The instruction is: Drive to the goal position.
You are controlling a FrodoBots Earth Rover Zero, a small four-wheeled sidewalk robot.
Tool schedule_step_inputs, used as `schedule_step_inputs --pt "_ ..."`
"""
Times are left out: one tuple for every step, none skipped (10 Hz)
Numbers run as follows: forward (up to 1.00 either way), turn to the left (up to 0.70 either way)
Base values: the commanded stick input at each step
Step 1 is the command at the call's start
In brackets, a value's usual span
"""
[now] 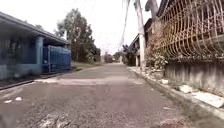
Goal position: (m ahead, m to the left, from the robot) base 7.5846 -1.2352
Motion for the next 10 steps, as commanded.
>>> schedule_step_inputs --pt "0.7 0.0" --pt "0.7 0.0" --pt "0.7 0.0" --pt "0.7 0.0" --pt "0.7 0.0" --pt "0.7 0.0" --pt "0.7 0.0" --pt "0.7 0.0" --pt "0.7 0.0" --pt "0.7 0.0"
